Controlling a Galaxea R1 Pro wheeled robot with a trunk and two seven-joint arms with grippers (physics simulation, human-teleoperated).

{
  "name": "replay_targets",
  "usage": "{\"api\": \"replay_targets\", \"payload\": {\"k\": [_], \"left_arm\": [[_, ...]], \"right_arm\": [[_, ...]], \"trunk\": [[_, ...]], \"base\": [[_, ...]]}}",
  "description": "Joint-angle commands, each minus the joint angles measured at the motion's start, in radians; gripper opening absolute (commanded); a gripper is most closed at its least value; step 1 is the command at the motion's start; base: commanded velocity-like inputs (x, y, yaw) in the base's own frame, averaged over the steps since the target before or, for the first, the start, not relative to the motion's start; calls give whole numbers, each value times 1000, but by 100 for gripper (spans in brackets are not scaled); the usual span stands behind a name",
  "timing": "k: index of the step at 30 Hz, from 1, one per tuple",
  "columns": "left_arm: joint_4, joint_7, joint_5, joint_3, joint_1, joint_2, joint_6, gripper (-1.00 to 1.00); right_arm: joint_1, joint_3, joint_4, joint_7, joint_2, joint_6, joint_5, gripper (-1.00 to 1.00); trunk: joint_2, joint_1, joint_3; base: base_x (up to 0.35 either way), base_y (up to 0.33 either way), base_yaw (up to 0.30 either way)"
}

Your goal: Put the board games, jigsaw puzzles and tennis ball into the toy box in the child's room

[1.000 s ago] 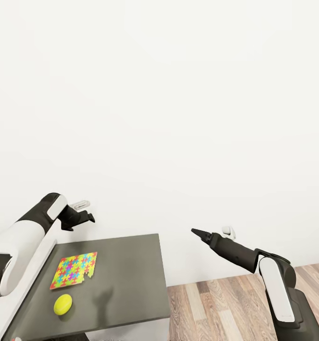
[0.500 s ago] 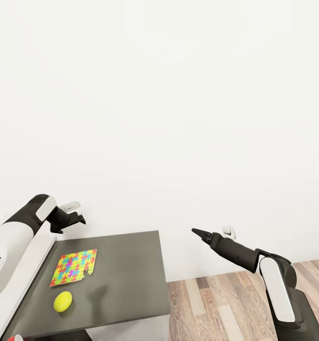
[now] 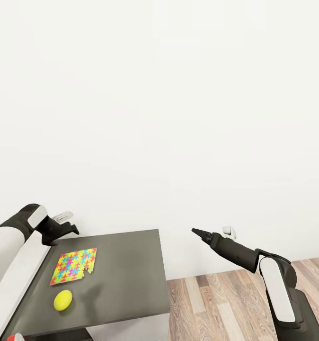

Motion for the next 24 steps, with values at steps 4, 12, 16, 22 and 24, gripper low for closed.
{"api": "replay_targets", "payload": {"k": [4,12,16,22,24], "left_arm": [[2,4,11,-10,-1,15,1,100],[1,5,11,-12,4,18,-2,100],[-1,5,11,-12,4,17,-3,100],[-2,7,10,-13,5,17,-4,100],[-3,6,10,-13,5,17,-4,100]], "right_arm": [[-1,-2,1,10,0,4,9,100],[-1,4,2,10,0,4,13,100],[-1,4,3,10,0,4,15,100],[-1,7,3,9,2,4,16,100],[-1,8,4,8,2,4,17,100]], "trunk": [[-2,1,-2],[-2,1,-7],[-2,1,-13],[-2,1,-23],[-2,1,-26]], "base": [[0,0,0],[0,0,0],[0,0,0],[0,0,0],[0,0,0]]}}
